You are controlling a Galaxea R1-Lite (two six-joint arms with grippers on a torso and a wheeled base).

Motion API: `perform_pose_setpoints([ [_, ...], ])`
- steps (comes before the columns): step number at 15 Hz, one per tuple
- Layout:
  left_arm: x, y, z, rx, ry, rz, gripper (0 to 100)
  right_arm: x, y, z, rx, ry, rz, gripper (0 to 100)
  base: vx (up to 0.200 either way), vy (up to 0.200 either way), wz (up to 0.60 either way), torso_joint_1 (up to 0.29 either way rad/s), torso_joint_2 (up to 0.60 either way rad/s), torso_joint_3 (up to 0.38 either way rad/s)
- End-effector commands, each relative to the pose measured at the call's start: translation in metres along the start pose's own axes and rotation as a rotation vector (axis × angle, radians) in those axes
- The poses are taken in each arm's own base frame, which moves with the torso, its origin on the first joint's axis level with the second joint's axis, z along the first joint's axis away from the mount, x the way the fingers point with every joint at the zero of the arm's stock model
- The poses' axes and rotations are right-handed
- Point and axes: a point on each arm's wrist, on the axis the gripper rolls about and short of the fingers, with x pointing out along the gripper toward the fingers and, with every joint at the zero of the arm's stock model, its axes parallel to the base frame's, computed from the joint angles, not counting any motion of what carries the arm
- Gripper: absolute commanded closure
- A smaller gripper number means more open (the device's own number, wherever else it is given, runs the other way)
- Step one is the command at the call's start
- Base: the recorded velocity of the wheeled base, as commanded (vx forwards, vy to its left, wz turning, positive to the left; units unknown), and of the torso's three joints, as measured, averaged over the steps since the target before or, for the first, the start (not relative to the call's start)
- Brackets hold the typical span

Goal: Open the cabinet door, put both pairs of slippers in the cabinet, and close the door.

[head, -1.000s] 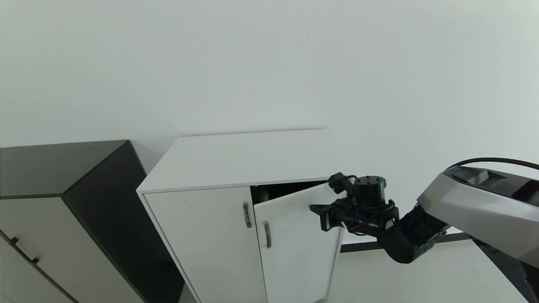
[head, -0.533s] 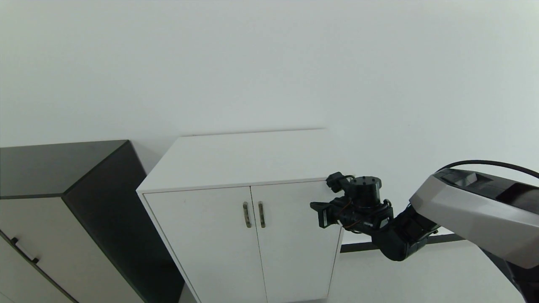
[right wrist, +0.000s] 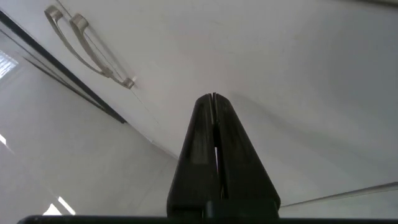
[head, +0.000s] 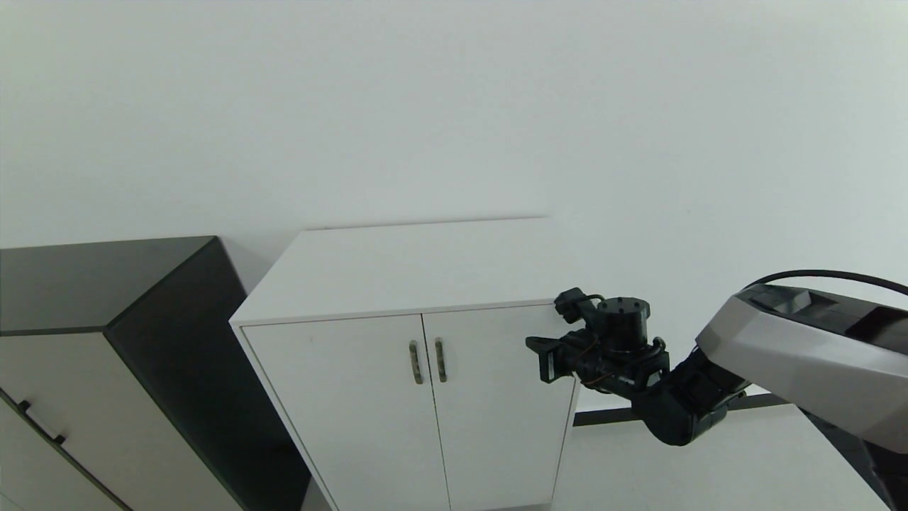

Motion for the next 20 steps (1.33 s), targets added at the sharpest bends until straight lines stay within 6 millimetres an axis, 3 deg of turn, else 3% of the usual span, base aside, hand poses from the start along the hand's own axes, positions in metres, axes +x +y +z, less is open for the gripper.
perform_pose_setpoints([
  [1, 0.000, 0.000, 0.000, 0.000, 0.001, 0.000, 100, -0.049, 0.022, 0.038, -0.028, -0.092, -0.012, 100, 0.000, 0.000, 0.00, 0.000, 0.00, 0.000],
  [2, 0.000, 0.000, 0.000, 0.000, 0.001, -0.002, 100, -0.078, 0.028, 0.050, -0.031, -0.110, -0.028, 100, 0.000, 0.000, 0.00, 0.000, 0.00, 0.000],
  [3, 0.000, 0.000, 0.000, 0.000, 0.001, 0.000, 100, -0.090, 0.029, 0.053, -0.033, -0.116, -0.037, 100, 0.000, 0.000, 0.00, 0.000, 0.00, 0.000],
  [4, 0.000, 0.000, 0.000, 0.000, 0.001, 0.000, 100, -0.133, 0.026, 0.058, -0.025, -0.124, -0.122, 100, 0.000, 0.000, 0.00, 0.000, 0.00, 0.000],
  [6, 0.000, 0.000, 0.000, 0.000, 0.001, 0.000, 100, -0.180, 0.003, 0.049, -0.050, -0.102, -0.306, 100, 0.000, 0.000, 0.00, 0.000, 0.00, 0.000],
  [8, 0.000, 0.000, 0.000, 0.000, 0.001, 0.000, 100, -0.241, -0.019, 0.036, -0.028, -0.095, -0.513, 100, 0.000, 0.000, 0.00, 0.000, 0.00, 0.000],
  [11, 0.000, 0.000, 0.000, 0.000, 0.001, 0.001, 100, -0.314, -0.023, 0.010, -0.007, -0.086, -0.759, 100, 0.000, 0.000, 0.00, 0.000, 0.00, 0.000],
  [14, 0.000, 0.000, 0.000, -0.001, 0.001, 0.001, 100, -0.352, -0.006, -0.006, 0.018, -0.080, -0.866, 100, 0.000, 0.000, 0.00, 0.000, 0.00, 0.000],
  [20, 0.000, 0.000, 0.000, -0.003, 0.001, 0.004, 100, -0.398, 0.054, -0.045, 0.040, -0.022, -0.714, 100, 0.000, 0.000, 0.00, 0.000, 0.00, 0.000],
])
